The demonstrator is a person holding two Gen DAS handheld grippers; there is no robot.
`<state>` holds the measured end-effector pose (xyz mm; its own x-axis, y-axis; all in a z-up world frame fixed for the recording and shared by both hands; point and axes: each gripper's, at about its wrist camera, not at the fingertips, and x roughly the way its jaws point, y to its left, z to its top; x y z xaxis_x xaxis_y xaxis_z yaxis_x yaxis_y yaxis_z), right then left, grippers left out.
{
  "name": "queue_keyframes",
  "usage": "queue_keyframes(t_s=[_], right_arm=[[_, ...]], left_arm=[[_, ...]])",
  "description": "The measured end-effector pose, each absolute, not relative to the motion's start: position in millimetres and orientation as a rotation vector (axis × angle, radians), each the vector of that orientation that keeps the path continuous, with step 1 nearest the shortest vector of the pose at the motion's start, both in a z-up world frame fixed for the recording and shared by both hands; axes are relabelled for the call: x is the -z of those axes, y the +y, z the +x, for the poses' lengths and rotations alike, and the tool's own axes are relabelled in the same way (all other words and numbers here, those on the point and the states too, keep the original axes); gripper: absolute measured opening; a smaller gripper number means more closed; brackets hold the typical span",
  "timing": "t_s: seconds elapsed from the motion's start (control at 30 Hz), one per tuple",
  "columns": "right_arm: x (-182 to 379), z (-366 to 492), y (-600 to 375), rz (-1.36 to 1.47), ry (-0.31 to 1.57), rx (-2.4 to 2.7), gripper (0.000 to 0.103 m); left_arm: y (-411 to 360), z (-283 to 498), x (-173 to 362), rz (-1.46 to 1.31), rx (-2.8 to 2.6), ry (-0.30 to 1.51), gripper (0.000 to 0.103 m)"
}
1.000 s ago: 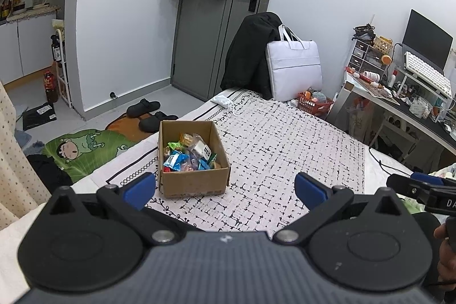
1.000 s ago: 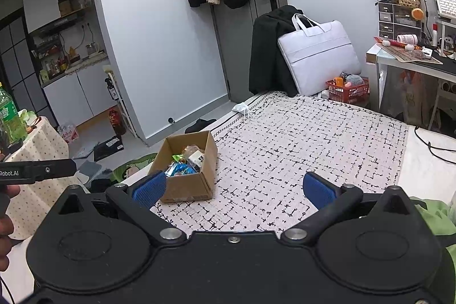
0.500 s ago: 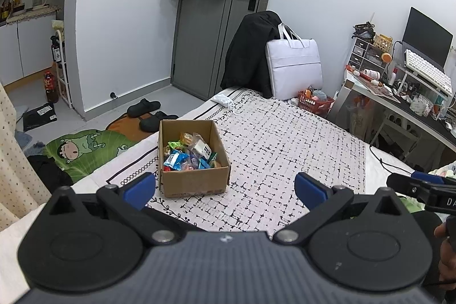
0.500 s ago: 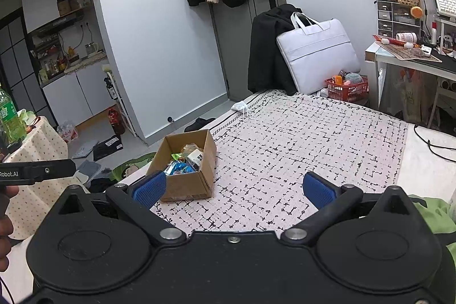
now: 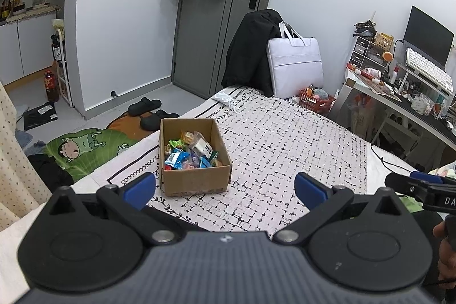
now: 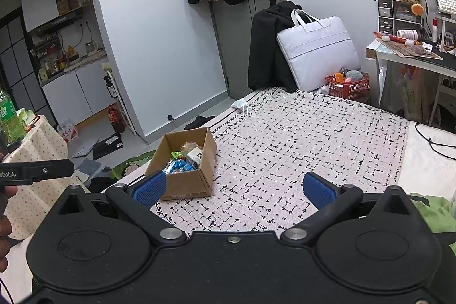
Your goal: Organize snacks
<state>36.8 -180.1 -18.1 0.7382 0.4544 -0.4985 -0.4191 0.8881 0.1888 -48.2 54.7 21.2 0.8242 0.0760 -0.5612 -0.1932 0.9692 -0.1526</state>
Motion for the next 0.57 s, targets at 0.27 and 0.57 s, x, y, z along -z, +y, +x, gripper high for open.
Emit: queue_keyframes(t_s=[0.27, 0.57], right_arm=[[26.8, 42.4, -171.7, 0.052, 0.589, -0.485, 0.103], [33.9, 56.0, -162.7, 0.04, 0.623, -0.478, 0.103]], left_arm=[[55.3, -44.2, -17.7, -0.188, -0.142, 0.585, 0.103], [63.4, -26.2, -10.0, -0.196, -0.135, 0.604, 0.103]])
